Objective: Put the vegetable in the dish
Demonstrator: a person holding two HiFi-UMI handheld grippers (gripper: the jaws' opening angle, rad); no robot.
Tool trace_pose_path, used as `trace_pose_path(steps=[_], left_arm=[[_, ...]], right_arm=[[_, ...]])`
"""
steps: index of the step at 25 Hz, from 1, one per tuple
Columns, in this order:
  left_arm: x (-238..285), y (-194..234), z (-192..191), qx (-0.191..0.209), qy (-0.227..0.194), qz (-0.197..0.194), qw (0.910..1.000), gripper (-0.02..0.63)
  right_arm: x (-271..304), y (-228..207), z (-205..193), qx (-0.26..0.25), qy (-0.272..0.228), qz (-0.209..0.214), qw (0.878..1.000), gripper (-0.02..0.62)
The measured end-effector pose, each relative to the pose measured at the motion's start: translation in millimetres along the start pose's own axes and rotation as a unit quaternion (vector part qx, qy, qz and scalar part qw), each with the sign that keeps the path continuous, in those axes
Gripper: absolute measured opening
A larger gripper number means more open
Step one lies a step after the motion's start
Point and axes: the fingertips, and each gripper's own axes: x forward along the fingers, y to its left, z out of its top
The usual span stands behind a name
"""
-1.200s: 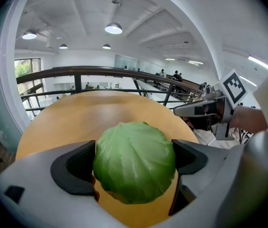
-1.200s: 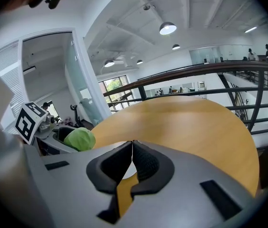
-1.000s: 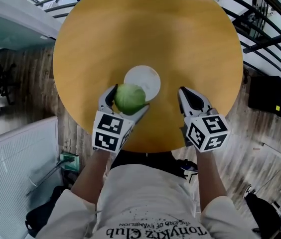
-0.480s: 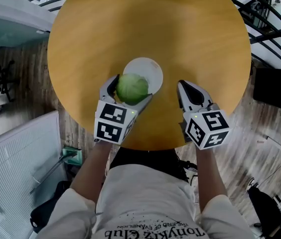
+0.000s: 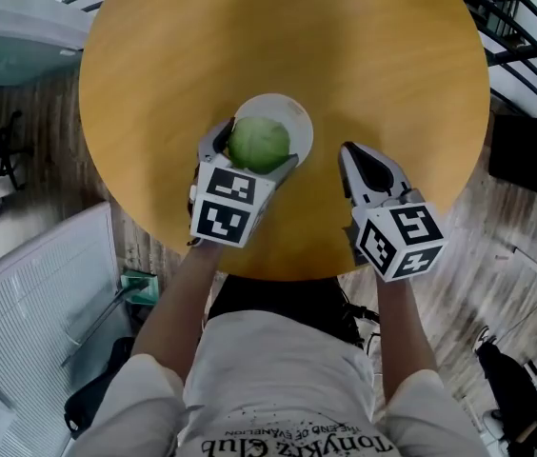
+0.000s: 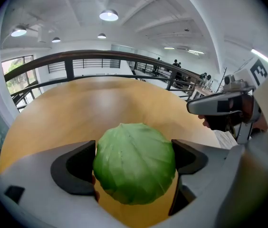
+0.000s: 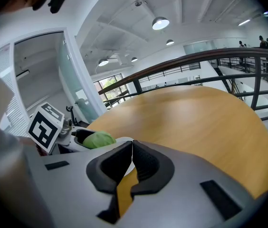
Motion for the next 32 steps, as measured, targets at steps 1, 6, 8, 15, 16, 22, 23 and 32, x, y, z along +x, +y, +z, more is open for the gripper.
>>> trace_pose_path(steps=[1, 6, 8, 15, 16, 22, 23, 32], left_arm=[[2.6, 0.3, -0.9, 0.001, 0.002, 0.0, 1.0, 0.491], [14.7, 3.2, -2.7, 0.006, 0.012, 0.001, 0.9999, 0.491], [20.4, 4.9, -1.6, 0.004, 0.015, 0.0, 0.9999, 0.491], [35.5, 10.5, -2.9, 0.003, 0.025, -0.001, 0.9997, 0.491], [38.1, 10.7, -3.2, 0.004, 0.027, -0.002, 0.9996, 0.491], [42.9, 10.3, -5.4, 0.009, 0.037, -0.005, 0.9993, 0.491], [43.9, 10.1, -5.1, 0.01, 0.038, -0.005, 0.9992, 0.491], [52.1, 9.5, -8.9, 0.029, 0.051, -0.002, 0.9983, 0.491]], right_arm=[[0.4, 0.7, -1.2, 0.001, 0.0, 0.0, 1.0, 0.026], [2.5, -2.5, -4.2, 0.006, 0.002, -0.001, 1.0, 0.026], [3.2, -6.4, -4.3, 0.008, 0.003, -0.002, 1.0, 0.025], [4.5, -16.2, -10.9, 0.021, 0.007, -0.009, 1.0, 0.026], [4.6, -17.8, -11.5, 0.022, 0.008, -0.01, 1.0, 0.026], [3.7, -18.7, -11.6, 0.026, 0.008, -0.01, 1.0, 0.026], [3.8, -19.2, -11.3, 0.026, 0.008, -0.01, 1.0, 0.026], [6.5, -20.9, -14.8, 0.032, 0.013, -0.008, 0.999, 0.026]])
